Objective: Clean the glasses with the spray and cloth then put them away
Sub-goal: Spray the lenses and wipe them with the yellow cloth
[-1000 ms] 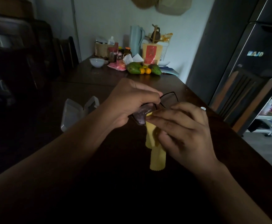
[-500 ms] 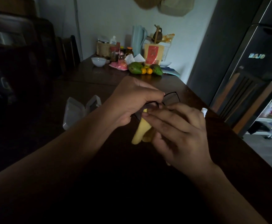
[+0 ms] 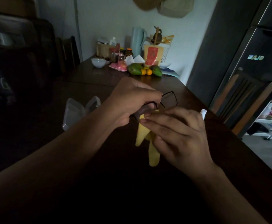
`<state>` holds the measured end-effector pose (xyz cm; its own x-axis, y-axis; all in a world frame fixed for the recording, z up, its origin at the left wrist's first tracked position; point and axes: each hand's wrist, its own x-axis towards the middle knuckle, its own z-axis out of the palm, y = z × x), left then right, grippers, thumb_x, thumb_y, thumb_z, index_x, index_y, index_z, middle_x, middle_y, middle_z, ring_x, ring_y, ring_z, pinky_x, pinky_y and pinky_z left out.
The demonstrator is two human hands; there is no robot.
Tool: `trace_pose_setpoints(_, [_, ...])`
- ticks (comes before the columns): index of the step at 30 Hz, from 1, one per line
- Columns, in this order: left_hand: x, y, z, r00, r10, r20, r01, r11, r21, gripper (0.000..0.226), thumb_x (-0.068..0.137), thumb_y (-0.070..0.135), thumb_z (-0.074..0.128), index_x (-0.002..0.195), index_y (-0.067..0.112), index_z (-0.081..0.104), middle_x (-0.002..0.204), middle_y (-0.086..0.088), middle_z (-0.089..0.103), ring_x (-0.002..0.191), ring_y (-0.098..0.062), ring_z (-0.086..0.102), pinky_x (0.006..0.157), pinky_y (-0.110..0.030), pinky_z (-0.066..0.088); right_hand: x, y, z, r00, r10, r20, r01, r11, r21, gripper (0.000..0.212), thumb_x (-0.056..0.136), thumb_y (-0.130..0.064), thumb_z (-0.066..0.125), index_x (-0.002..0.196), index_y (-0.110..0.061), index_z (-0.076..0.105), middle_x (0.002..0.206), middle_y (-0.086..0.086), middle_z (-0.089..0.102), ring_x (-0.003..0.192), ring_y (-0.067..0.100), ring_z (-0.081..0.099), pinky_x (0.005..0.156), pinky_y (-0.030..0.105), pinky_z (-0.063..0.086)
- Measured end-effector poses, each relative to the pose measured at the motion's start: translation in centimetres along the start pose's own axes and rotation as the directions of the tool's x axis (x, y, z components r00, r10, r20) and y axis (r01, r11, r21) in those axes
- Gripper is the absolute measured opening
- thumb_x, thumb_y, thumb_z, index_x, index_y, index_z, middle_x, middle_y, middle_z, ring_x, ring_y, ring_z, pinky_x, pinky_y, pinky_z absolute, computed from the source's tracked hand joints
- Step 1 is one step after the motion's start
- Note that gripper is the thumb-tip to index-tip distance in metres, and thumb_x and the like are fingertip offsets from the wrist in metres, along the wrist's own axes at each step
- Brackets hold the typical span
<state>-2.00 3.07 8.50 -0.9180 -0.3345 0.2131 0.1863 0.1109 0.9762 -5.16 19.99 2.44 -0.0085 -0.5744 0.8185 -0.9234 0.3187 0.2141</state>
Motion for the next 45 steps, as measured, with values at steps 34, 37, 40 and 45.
trace_pose_setpoints(34, [0.0,0.5,-0.3,1.000,0.025,-0.017,-0.024,0.998,0.051,0.013,0.066,0.006,0.073,0.078,0.004,0.077,0.071,-0.022,0.071,0.053,-0.013,0.056,0.049,-0.017,0.040,0.3,-1.2,0.7,0.998,0.064,0.006,-0.063,0.998,-0.013,0.039,0.099,-0.025,0.050,0.137,-0.028,0.058,0.142,-0.014,0.056,0.119,0.020,0.056,0.087,0.046,0.044])
trace_pose_setpoints(37, [0.1,0.5,-0.4,1.000,0.013,-0.026,-0.012,0.999,0.031,0.011,0.067,0.007,0.073,0.077,0.004,0.076,0.079,-0.025,0.071,0.057,-0.017,0.060,0.054,-0.022,0.047,0.0,-0.4,0.3,0.999,0.021,0.032,-0.021,1.000,0.009,0.035,0.102,-0.026,0.052,0.136,-0.031,0.059,0.143,-0.016,0.054,0.117,0.019,0.056,0.087,0.045,0.043])
trace_pose_setpoints(40, [0.3,0.3,-0.4,1.000,-0.007,-0.019,0.007,1.000,-0.004,0.007,0.070,0.006,0.073,0.076,0.005,0.077,0.072,-0.022,0.072,0.055,-0.017,0.062,0.050,-0.016,0.050,-0.3,0.3,-0.2,0.998,0.064,0.010,-0.064,0.998,0.005,0.031,0.102,-0.027,0.053,0.130,-0.033,0.063,0.139,-0.019,0.056,0.110,0.016,0.054,0.083,0.044,0.042])
trace_pose_setpoints(45, [0.3,0.3,-0.4,1.000,-0.011,-0.004,0.011,1.000,-0.021,0.008,0.070,0.004,0.073,0.077,0.004,0.077,0.071,-0.022,0.072,0.057,-0.019,0.063,0.050,-0.017,0.050,-0.2,-0.2,0.2,0.999,0.049,0.022,-0.051,0.991,0.123,0.028,0.102,-0.022,0.056,0.128,-0.028,0.066,0.136,-0.015,0.060,0.098,0.020,0.060,0.075,0.044,0.046])
